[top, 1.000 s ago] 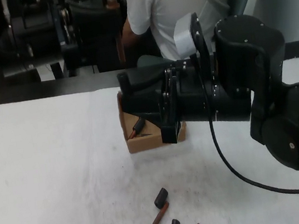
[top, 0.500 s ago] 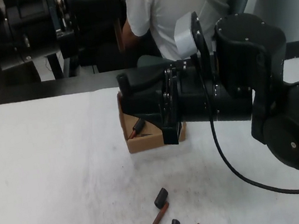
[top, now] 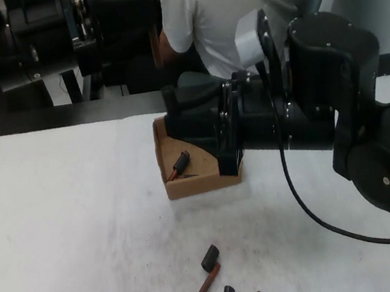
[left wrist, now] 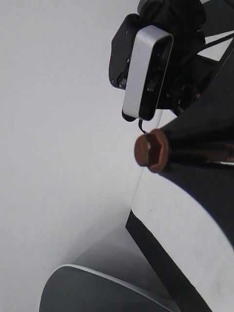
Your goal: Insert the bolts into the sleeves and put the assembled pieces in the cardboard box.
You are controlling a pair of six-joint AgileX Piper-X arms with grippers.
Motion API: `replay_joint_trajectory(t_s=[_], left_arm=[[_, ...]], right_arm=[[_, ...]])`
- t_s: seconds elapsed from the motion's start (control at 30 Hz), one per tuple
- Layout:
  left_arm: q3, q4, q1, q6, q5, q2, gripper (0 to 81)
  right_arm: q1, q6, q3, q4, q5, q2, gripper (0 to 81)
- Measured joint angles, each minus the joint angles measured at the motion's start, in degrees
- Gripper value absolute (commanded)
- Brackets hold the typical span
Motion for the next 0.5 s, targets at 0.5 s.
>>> replay_joint_trajectory(t_s=[0.5], left_arm=[[0.2,-0.1,0.0,-0.3,0.1,0.8,0.2]], right_arm=[[0.0,2.9,0.0,-3.3,-0.2,0.0,0.8]])
